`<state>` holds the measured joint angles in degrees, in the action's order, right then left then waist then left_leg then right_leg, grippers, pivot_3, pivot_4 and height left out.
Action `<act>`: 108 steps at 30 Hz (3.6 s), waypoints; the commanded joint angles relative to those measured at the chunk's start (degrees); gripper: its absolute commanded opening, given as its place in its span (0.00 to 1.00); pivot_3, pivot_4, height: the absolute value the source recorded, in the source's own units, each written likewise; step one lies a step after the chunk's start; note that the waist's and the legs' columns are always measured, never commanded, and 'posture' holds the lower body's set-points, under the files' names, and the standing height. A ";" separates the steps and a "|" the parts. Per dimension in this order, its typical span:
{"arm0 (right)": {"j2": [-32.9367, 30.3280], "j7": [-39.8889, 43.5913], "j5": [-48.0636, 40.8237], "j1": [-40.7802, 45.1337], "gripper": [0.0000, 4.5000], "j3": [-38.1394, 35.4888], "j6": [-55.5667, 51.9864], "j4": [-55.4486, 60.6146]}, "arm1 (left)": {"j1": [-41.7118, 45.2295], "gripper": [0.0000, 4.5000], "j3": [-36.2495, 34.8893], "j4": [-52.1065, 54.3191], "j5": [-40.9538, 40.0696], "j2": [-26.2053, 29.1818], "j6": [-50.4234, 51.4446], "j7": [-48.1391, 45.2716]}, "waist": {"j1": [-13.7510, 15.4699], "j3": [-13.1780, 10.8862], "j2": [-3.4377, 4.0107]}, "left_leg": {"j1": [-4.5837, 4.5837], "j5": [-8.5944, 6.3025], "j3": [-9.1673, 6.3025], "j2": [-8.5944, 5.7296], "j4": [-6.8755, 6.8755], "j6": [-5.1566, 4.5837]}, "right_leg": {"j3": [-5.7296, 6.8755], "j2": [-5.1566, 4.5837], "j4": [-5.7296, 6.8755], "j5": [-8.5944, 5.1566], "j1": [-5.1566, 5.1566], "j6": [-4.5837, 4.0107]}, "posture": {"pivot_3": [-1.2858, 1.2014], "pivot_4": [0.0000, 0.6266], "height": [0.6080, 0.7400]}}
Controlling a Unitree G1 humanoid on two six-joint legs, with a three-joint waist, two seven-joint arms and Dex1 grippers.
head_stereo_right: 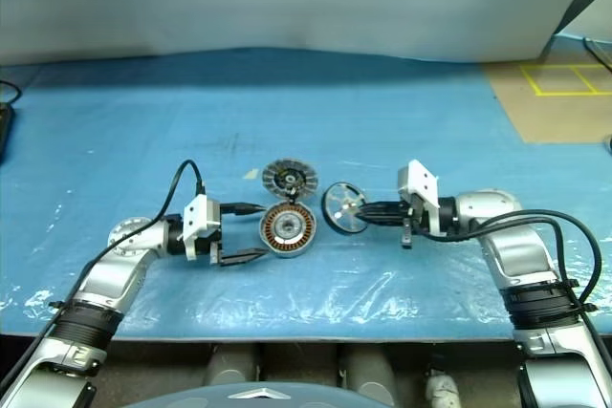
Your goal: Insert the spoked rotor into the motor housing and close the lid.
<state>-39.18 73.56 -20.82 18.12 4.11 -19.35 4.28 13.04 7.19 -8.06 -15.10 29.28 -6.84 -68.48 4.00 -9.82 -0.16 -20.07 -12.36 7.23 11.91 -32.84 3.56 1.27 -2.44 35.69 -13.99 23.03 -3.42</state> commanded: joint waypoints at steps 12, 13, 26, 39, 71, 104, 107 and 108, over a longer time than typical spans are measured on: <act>7.24 -2.82 1.27 7.38 0.00 8.93 -1.84 -0.87 | -0.47 0.94 -0.12 5.91 -0.95 0.70 3.25 1.17 | -0.12 0.00 0.00 | 0.00 0.11 -0.01 -0.02 0.03 0.21 | 0.01 -0.02 -0.01 0.00 0.05 0.00 | 0.52 0.24 1.00; 7.50 -2.83 2.03 7.66 0.00 9.41 -1.13 -1.85 | -0.55 0.94 -0.14 6.18 -0.95 0.75 3.43 1.26 | -0.12 0.00 0.00 | 0.00 0.11 -0.01 -0.02 0.04 0.22 | 0.01 -0.02 -0.01 0.00 0.05 0.00 | 0.52 0.24 1.00; 9.70 -2.75 4.53 9.21 0.00 10.98 1.10 -5.13 | 0.51 0.94 -0.25 -2.92 0.43 -0.18 -2.81 0.19 | -0.10 0.00 0.00 | -0.01 0.12 -0.01 -0.03 0.03 0.23 | 0.01 -0.01 0.03 0.02 0.04 0.02 | 0.52 0.24 1.00; 10.52 -2.91 7.53 10.01 0.00 12.36 2.71 -7.27 | -0.38 0.94 -0.90 -2.91 -0.24 0.47 -3.71 -0.36 | -0.12 0.00 0.00 | 0.00 0.12 -0.01 -0.02 0.02 0.24 | 0.01 -0.02 0.03 0.02 0.03 0.02 | 0.52 0.24 1.00; 11.24 -2.82 8.54 9.94 0.44 12.40 5.56 -7.45 | 0.80 0.94 -0.82 -2.66 -0.37 0.68 -2.89 -0.36 | -0.11 0.00 0.00 | 0.00 0.12 -0.01 -0.02 0.01 0.23 | 0.01 -0.02 0.04 0.02 0.03 0.02 | 0.52 0.24 1.00; 17.69 -7.82 14.75 11.17 0.02 17.94 7.57 -19.29 | -1.27 0.94 -0.82 -0.32 -0.67 1.36 -1.70 0.99 | -0.17 0.03 0.02 | 0.06 0.02 0.00 -0.02 0.03 0.44 | 0.01 -0.03 0.04 0.01 -0.08 0.02 | 0.52 0.24 1.00; 17.22 -8.76 15.73 11.26 0.02 18.11 7.97 -20.09 | 0.02 0.94 -0.67 -4.06 -0.03 0.73 -3.57 0.45 | -0.15 0.04 0.02 | 0.17 0.03 0.00 -0.02 0.03 0.45 | 0.01 -0.03 0.04 0.01 -0.20 0.01 | 0.52 0.24 1.00; 16.85 -9.19 16.63 11.37 0.02 18.49 8.57 -20.67 | 0.52 0.94 -0.65 -5.06 0.10 0.56 -4.01 0.27 | -0.15 0.04 0.02 | 0.20 0.03 -0.01 -0.03 0.02 0.46 | 0.00 -0.03 0.05 0.01 -0.23 0.01 | 0.52 0.24 1.00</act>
<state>-20.90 65.44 -8.02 30.50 21.01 -10.44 -13.76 12.60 6.71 -12.58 -15.04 29.95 -9.15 -67.89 3.85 -9.78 -0.14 -19.83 -12.33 7.22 11.89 -32.82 4.02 1.27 -2.48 35.74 -13.98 22.76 -3.41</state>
